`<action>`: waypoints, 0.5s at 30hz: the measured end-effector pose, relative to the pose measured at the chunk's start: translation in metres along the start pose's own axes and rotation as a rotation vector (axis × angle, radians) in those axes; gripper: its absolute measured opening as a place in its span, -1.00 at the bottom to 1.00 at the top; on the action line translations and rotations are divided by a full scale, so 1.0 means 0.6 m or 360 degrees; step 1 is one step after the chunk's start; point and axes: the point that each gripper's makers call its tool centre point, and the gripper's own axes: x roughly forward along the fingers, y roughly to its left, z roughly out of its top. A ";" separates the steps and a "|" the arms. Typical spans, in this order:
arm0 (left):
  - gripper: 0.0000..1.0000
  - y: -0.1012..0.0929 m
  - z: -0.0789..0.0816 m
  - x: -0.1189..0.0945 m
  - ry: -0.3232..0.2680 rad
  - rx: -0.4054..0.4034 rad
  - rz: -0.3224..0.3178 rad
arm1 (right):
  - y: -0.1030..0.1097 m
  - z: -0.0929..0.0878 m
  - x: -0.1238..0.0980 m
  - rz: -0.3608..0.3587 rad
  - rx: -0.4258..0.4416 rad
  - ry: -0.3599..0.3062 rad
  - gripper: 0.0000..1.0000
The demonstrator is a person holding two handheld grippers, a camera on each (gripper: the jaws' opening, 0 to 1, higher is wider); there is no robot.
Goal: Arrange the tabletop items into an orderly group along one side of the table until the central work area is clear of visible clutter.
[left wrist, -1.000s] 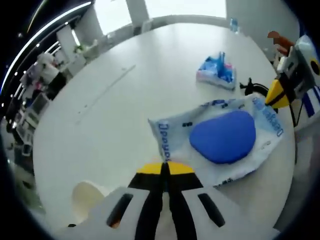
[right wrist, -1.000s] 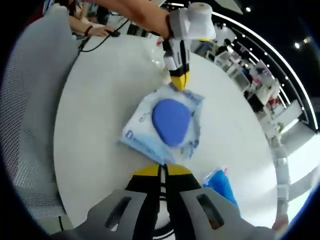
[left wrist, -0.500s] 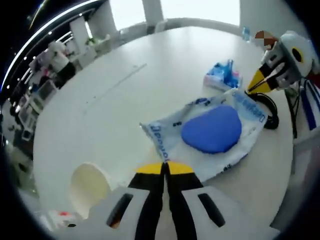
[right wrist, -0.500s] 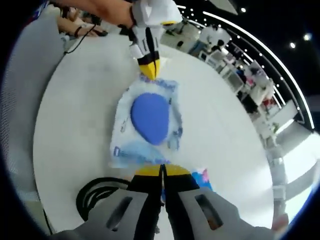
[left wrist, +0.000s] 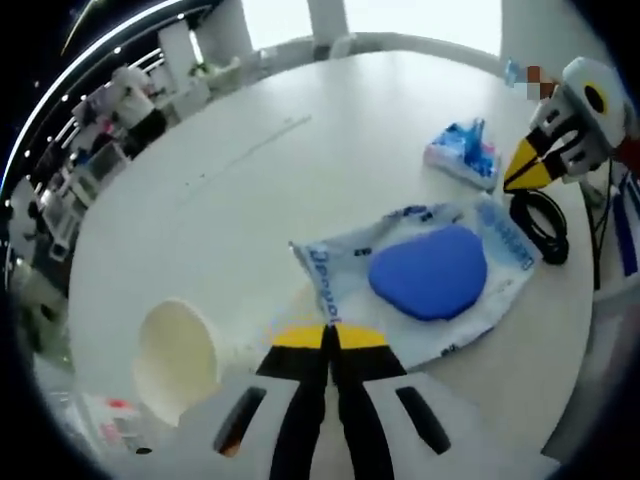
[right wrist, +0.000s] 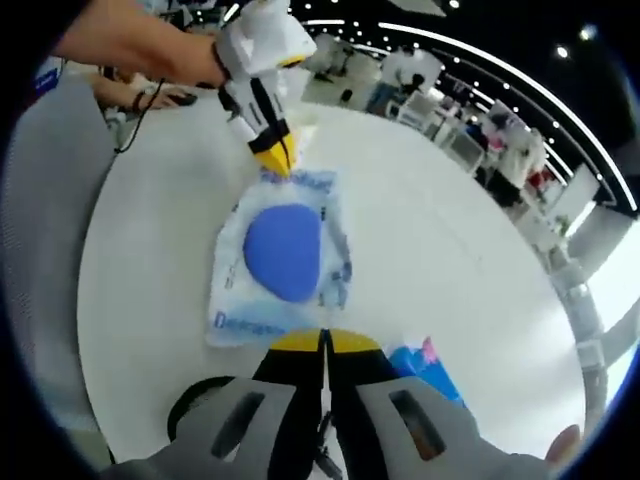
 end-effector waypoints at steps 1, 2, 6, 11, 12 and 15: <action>-1.00 0.000 0.001 0.000 -0.0002 -0.0002 0.0003 | 0.000 -0.002 -0.002 -0.0005 0.0003 0.0003 -0.98; -1.00 0.000 0.003 0.000 -0.0004 0.0001 0.0005 | -0.001 -0.004 -0.003 -0.0011 0.0008 0.0007 -0.98; -1.00 -0.002 0.004 -0.001 -0.0001 0.0012 0.0009 | -0.004 -0.006 -0.011 -0.0049 0.0108 -0.0005 -0.83; -1.00 -0.004 0.001 0.000 0.0005 0.0018 0.0004 | 0.000 -0.013 -0.017 -0.0095 0.0514 0.0053 -0.61; -1.00 -0.005 0.001 -0.002 0.0005 0.0020 0.0003 | 0.003 -0.015 -0.015 -0.0093 0.0606 0.0065 -0.61; -1.00 -0.005 0.002 -0.003 0.0000 0.0023 0.0002 | 0.014 -0.020 -0.012 -0.0076 0.0789 0.0113 -0.50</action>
